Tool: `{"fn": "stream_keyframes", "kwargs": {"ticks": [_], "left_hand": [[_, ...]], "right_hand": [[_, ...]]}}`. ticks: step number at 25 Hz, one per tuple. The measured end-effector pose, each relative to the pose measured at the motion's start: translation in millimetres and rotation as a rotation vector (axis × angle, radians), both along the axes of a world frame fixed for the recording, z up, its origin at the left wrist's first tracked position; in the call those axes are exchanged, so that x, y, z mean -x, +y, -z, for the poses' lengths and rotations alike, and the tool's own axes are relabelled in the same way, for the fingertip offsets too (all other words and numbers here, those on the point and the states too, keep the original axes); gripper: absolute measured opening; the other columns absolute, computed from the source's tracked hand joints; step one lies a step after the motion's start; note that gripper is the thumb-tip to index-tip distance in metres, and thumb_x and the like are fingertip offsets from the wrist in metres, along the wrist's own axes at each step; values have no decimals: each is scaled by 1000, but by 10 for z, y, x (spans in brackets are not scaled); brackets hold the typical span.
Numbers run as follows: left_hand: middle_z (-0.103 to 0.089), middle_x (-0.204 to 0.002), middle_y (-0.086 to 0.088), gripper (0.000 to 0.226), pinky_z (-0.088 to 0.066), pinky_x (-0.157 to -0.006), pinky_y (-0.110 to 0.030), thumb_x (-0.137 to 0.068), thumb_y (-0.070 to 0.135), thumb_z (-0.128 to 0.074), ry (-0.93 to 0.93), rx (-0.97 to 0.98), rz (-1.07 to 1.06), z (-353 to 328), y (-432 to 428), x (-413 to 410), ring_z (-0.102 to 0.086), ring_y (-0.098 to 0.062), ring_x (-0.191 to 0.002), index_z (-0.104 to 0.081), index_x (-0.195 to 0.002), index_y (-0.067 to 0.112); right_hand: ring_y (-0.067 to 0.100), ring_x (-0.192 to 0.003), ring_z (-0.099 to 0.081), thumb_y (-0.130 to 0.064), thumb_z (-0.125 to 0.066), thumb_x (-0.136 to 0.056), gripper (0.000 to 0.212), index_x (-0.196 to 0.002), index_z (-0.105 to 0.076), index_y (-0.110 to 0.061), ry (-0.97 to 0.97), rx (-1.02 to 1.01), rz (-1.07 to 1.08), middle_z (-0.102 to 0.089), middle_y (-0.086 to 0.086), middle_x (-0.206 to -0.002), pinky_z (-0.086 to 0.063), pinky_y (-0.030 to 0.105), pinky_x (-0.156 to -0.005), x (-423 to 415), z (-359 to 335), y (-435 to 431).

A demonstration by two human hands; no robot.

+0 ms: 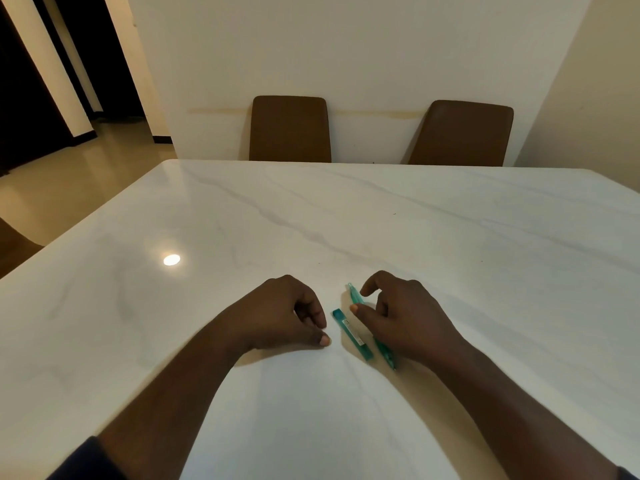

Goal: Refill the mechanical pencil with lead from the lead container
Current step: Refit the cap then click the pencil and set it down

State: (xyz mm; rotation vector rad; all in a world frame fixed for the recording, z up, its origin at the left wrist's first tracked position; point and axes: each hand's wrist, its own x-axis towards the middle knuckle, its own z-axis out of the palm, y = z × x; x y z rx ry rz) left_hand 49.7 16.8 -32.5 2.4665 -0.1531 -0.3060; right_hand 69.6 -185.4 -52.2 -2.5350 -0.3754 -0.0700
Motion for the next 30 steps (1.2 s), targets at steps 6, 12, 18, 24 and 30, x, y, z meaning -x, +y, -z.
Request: {"fn": "stream_keyframes", "kwargs": {"ticks": [6,12,18,24,30], "left_hand": [[-73,-78,9,19,-42,-55,-7,-67,37,-83,-42,-18,18,54,-10,-6,-61,7,-66,-76,-80,25],[-73,-75,10,14,-48,-62,-16,-69,33,-81,-66,-52,27,64,-40,-2,-64,-2,-72,-75,-77,22],[-71,-75,12,10,-51,-65,-19,-72,29,-76,-93,-100,27,58,-103,8,-64,-3,-72,-75,-77,21],[-70,-75,10,10,-52,-67,-22,-72,30,-75,-107,-107,13,46,-123,30,-62,-6,-69,-73,-76,21],[-68,-70,9,7,-53,-66,-25,-73,23,-64,-156,-173,0,63,-165,29,-62,-7,-69,-70,-72,20]], "right_hand": [[7,-69,-55,-50,-60,-85,25,-70,-55,-30,0,85,81,-55,-12,-66,-36,22,-51,-11,-45,-11],[7,-68,-54,-56,-60,-82,33,-65,-55,-28,-1,147,77,-56,-12,-68,-36,24,-52,-11,-25,1],[8,-72,-56,-58,-60,-81,36,-64,-54,-28,10,192,65,-56,-11,-68,-37,26,-53,-21,-7,7],[7,-68,-53,-57,-60,-82,34,-67,-57,-27,20,211,73,-58,-10,-68,-36,24,-53,-8,-19,23],[7,-68,-54,-55,-60,-83,31,-69,-59,-27,47,240,68,-60,-9,-69,-38,24,-53,16,-51,47]]}}
